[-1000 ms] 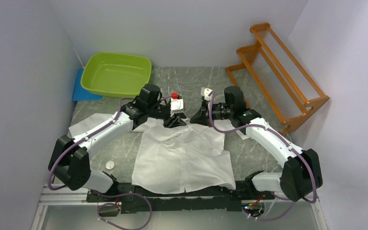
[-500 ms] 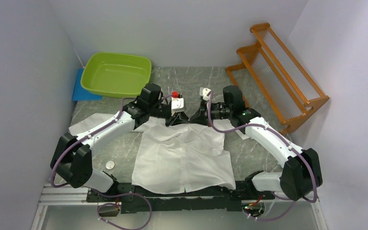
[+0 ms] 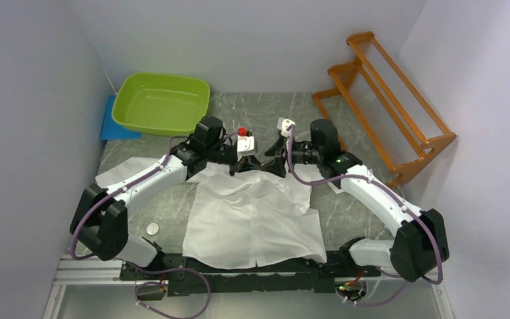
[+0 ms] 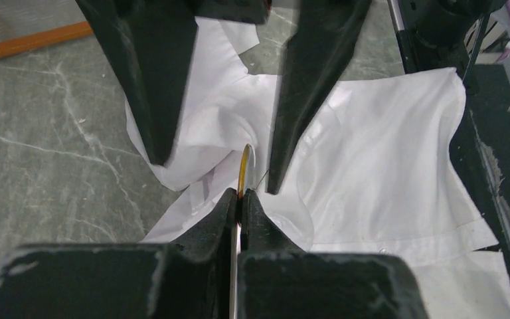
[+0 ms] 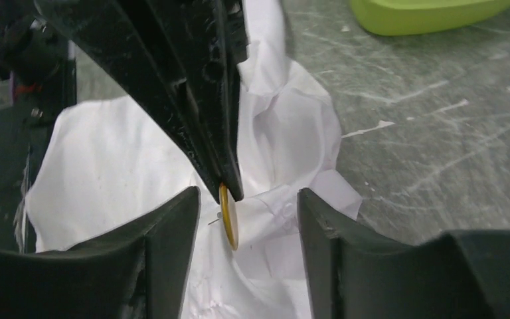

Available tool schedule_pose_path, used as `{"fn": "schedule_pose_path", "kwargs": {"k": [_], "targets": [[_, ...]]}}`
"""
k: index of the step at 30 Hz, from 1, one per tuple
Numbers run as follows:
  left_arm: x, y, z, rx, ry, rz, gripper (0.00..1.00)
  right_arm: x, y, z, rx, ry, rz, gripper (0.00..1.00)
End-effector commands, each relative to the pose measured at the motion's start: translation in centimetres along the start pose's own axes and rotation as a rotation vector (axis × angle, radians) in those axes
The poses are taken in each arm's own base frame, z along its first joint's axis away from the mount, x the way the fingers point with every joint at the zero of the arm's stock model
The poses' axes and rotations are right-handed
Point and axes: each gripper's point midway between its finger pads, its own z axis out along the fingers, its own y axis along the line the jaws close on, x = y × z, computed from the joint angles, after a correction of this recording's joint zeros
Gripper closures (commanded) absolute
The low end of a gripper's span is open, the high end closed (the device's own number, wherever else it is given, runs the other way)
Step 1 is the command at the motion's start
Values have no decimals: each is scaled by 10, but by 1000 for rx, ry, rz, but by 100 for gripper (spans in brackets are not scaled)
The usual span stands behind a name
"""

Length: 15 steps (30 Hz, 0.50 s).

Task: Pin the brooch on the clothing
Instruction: Pin the brooch to the clothes.

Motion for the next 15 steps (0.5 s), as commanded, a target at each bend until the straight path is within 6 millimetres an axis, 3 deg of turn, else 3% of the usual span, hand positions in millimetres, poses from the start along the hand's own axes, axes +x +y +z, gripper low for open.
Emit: {"fn": "schedule_pose_path", "kwargs": {"k": [1, 4, 10, 15], "targets": [[-13, 1, -1, -31, -71, -30, 97, -42, -21, -18, 209, -156, -101, 32], [-15, 6, 0, -75, -119, -51, 97, -49, -26, -31, 311, -221, -98, 18], [-24, 13, -4, -140, -216, -100, 97, -50, -8, -46, 307, -305, -119, 11], [-30, 15, -10, -156, -267, -107, 97, -35, 11, -47, 238, -328, -140, 6]]}}
